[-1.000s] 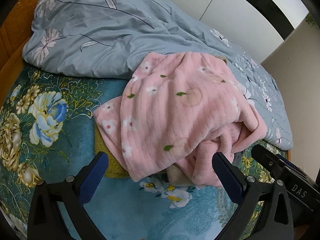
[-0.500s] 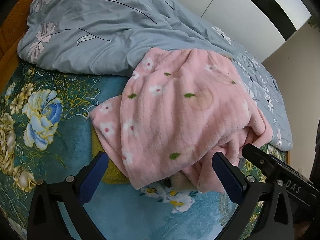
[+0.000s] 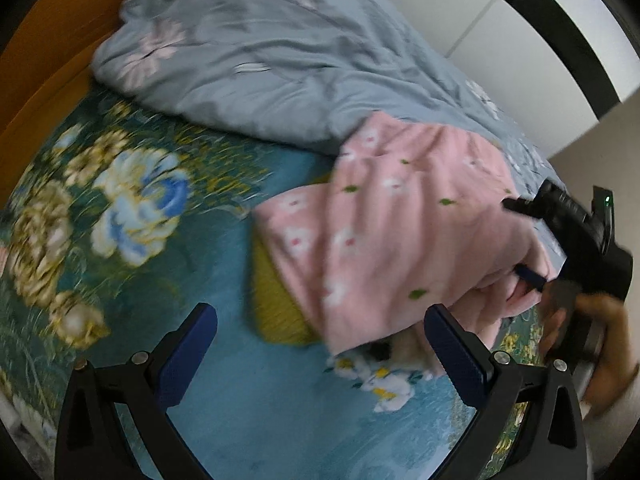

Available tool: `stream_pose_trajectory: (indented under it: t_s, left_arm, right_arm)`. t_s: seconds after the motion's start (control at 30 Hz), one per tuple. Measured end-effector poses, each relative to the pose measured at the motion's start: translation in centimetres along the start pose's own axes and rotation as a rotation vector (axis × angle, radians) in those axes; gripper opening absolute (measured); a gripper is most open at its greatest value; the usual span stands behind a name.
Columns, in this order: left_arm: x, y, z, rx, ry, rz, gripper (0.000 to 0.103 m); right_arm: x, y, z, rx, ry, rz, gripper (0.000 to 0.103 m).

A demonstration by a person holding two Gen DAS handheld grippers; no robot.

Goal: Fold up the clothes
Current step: 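Grasp the pink pants with the right gripper and lift them off the pile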

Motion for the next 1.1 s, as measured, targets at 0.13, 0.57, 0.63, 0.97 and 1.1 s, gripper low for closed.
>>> stream_pose_trajectory:
  t_s: [0.13,0.57,0.63,0.97,1.1]
  left_arm:
    - [-3.0,-1.6,1.0,-0.007,0.027,0.040,0.103]
    - [-3.9,-4.2,5.8,0.025,-0.040,0.054,0.103]
    - [-3.3,-5.2,6.1,0.014,-0.063,0.050,0.103]
    - [1.9,-10.9,6.8,-0.065,-0.161,-0.012,0.103]
    - [4.4,-12.6,7.8,-0.061,-0.176,-0.050,0.103]
  right_arm:
    - [0.2,0.6,0.4,-0.046,0.008,-0.084,0.022]
    - [0.5,-6.8,17.7,0.099,0.227,0.041,0.013]
    - [2.7,-8.8,20.5,0.117,0.200,0.034,0.013]
    - [13.1,-9.7,41.1,0.402,0.028,0.029,0.011]
    - [12.2,-9.2,44.9,0.439,0.024,0.111,0.011]
Point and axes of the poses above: each gripper's, at about its wrist camera, not at the fingertips, and z roughly against the way its jaws point, x to its right, y to its top, the point moved 10 cm from there along -z, roughly the way its jaws point, and after that the axes turned 5 degrees about y, right-handed, at the moved point
